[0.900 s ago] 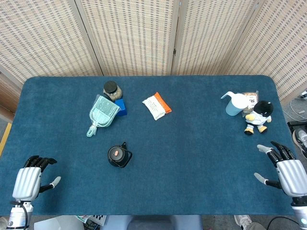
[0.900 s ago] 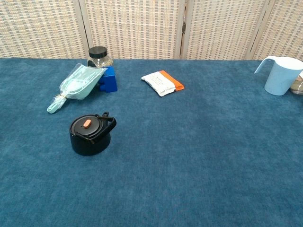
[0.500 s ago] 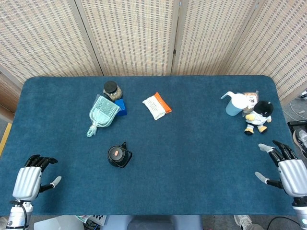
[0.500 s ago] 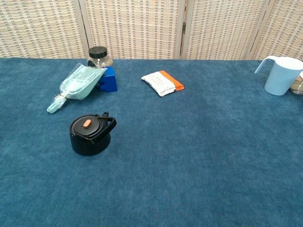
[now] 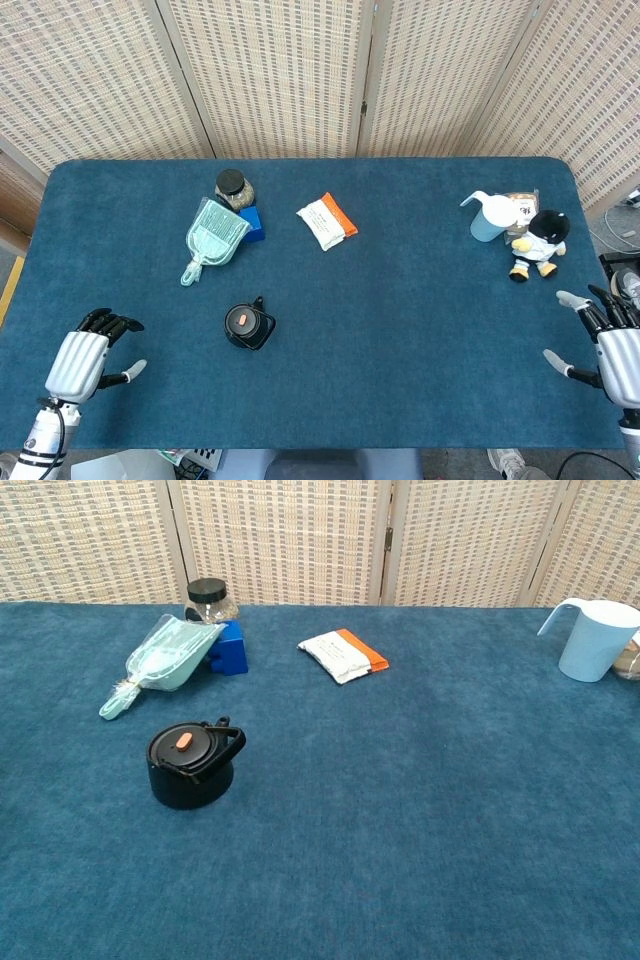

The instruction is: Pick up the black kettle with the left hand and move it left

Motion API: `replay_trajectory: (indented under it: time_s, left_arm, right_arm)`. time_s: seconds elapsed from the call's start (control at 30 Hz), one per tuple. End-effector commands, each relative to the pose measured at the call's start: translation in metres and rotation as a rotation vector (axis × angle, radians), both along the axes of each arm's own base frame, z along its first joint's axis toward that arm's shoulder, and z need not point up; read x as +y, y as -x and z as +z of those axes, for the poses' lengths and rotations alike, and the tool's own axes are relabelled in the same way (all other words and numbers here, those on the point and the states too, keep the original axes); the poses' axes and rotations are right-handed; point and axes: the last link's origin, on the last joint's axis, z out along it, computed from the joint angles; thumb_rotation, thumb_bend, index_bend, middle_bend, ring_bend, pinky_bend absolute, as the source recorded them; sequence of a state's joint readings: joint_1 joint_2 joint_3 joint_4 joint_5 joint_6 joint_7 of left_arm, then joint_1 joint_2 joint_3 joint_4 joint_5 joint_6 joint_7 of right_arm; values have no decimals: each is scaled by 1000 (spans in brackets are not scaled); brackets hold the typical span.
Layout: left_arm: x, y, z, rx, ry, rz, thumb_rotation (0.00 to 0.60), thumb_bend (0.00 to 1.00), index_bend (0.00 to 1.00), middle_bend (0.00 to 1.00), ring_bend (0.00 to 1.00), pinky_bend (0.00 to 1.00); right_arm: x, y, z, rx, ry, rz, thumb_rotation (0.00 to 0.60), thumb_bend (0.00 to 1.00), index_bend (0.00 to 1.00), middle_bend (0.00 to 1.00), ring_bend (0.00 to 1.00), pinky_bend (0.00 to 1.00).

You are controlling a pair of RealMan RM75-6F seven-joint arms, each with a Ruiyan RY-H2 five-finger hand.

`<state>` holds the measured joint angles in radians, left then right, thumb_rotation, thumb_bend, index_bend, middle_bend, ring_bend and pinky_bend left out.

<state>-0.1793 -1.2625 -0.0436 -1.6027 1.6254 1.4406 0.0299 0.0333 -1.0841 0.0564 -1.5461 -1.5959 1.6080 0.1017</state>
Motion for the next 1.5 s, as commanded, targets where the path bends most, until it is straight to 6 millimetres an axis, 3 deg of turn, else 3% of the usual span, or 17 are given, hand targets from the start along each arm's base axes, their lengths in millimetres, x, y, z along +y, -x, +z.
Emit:
replay_trajectory:
  time_s: [0.03,0.23,0.43,0.6,0.73,0.77,0.83,0.9,0.93,0.97,1.5]
  left_arm:
    - [12,-10,-6,10,34,-28,600,161,366,406,308,169]
    - [33,-29,-18,31,73,-73,585,145,337,391,300,169]
    - [48,-50,-31,53,118,-111,348,115,300,373,289,169]
    - [56,-64,-41,76,160,-143,250,109,257,347,282,169]
    - [63,-75,-48,95,177,-181,229,97,214,330,273,169]
    - [66,-78,-50,99,184,-196,232,96,195,324,270,170]
    - [69,-84,-53,96,190,-229,316,97,177,318,267,170]
    - [72,-90,-58,96,195,-276,527,96,177,317,266,169]
    - [73,-91,-61,98,204,-292,584,97,183,317,266,168]
    - [75,-92,-64,105,218,-308,599,97,193,316,266,168]
    - [88,-118,-93,121,302,-383,566,96,220,308,251,166]
  right_arm:
    - [-1,1,-1,3,-2,-8,600,146,224,313,124,156]
    - [-2,3,-1,6,0,-28,600,146,224,306,124,156]
    - [-4,3,4,7,34,-38,600,146,224,293,124,157]
    - [-8,1,8,14,86,-41,600,146,224,285,124,158]
    - [-9,-1,9,18,93,-43,600,146,224,282,124,158]
    - [-10,-1,9,20,93,-43,600,146,224,281,124,158]
    - [-10,-2,9,21,92,-45,600,146,223,280,124,158]
    - [-10,-2,9,23,91,-48,600,146,223,280,124,158]
    - [-10,-2,9,24,91,-50,600,146,224,279,124,158]
    - [-9,-2,8,25,89,-53,600,146,224,279,124,158]
    - [-5,2,7,25,85,-86,600,146,224,275,124,158]
